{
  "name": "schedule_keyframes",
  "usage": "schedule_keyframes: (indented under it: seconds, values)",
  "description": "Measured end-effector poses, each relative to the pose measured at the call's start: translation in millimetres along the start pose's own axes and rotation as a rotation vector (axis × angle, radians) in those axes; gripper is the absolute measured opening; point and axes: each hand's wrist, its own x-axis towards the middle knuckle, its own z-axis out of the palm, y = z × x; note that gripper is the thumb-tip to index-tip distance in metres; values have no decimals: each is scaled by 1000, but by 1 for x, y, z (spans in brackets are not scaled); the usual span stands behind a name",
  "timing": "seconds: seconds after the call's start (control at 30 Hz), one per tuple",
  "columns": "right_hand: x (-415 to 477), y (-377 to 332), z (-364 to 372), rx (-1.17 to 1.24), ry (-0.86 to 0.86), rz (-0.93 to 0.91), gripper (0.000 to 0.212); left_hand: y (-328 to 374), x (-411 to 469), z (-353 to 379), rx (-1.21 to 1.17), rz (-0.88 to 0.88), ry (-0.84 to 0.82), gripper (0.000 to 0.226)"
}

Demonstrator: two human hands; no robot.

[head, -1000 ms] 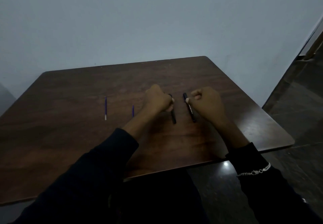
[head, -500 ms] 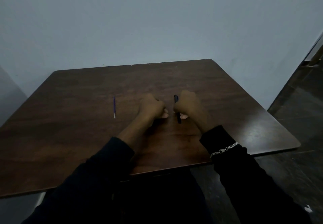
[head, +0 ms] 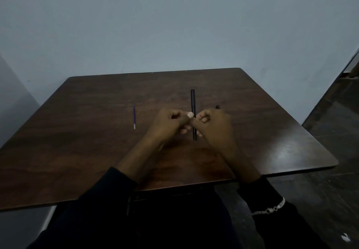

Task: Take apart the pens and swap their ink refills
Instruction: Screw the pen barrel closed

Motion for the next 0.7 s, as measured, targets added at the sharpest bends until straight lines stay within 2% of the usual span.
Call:
schedule_keyframes:
  seconds: [0.1, 0.2, 0.27, 0.4, 0.5, 0.6, 0.7]
  values:
    - [-22, -9, 7, 52, -2, -70, 14, 1, -14, -1, 15, 54, 2, 30]
    - [-33, -12, 11, 86, -59, -63, 6, 0, -25, -7, 112, 124, 40, 29]
    - [-35, -13, 9, 195, -40, -46, 4, -1, -32, -14, 192, 177, 63, 25]
    - [-31, -17, 6, 506, 55, 21, 10, -3, -44, -21, 314, 229, 109, 15]
    - [-29, -23, 15, 625, 28, 105, 24, -9, -53, -18, 439, 314, 108, 14]
    - [-31, -28, 28, 725, 20, 157, 12, -16, -57, -13, 512, 422, 161, 14]
    - [-35, -32, 42, 853, 51, 224, 19, -25, -56, -9, 558, 504, 216, 14]
